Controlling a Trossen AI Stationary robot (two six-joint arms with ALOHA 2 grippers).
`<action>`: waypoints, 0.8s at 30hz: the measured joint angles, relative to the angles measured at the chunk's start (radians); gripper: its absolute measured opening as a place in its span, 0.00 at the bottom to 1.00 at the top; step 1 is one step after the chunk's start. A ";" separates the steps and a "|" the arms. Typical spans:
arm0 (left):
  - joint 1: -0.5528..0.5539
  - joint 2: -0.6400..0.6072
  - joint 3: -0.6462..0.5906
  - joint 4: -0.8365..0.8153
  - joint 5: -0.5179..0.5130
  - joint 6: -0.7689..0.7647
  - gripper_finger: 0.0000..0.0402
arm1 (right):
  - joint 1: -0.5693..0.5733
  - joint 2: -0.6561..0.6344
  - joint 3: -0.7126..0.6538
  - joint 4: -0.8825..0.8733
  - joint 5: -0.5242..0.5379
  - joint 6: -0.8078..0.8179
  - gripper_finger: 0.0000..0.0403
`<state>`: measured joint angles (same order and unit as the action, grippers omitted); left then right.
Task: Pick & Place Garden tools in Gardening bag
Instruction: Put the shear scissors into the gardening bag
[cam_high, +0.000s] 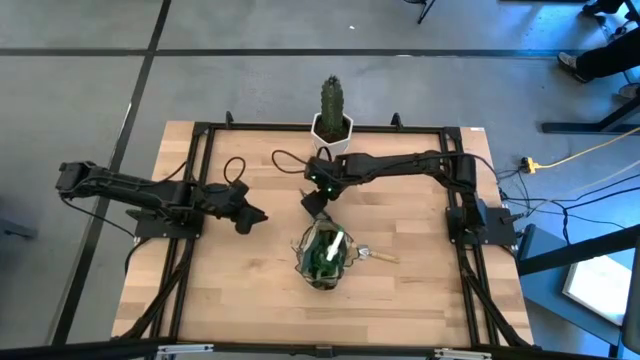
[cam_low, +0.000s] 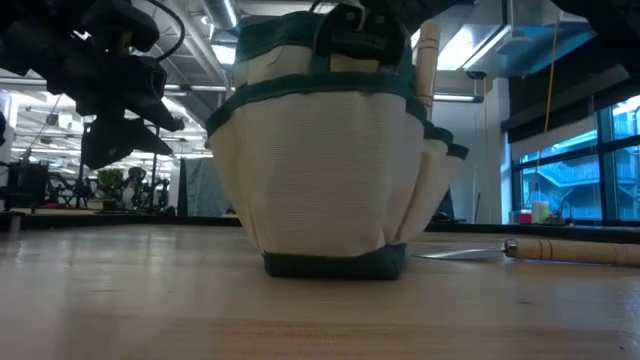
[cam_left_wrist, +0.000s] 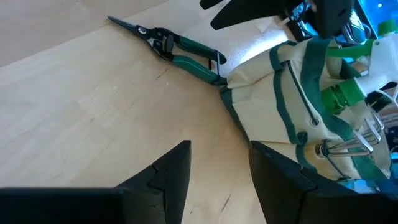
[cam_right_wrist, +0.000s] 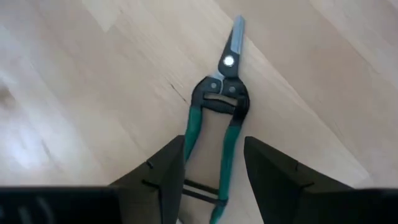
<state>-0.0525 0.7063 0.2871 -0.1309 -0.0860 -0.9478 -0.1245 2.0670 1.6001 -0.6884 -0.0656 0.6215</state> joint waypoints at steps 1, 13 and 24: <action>0.000 0.000 0.000 -0.001 0.000 0.000 0.39 | -0.006 0.000 0.000 0.001 -0.016 0.014 0.42; 0.000 0.000 0.000 -0.004 -0.028 0.001 0.39 | -0.019 0.002 0.000 -0.093 -0.110 0.157 0.42; 0.000 0.000 0.000 -0.005 -0.054 0.009 0.39 | -0.012 0.067 0.006 -0.061 -0.097 0.141 0.42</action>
<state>-0.0525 0.7067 0.2871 -0.1359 -0.1402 -0.9386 -0.1365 2.1344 1.6059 -0.7491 -0.1626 0.7622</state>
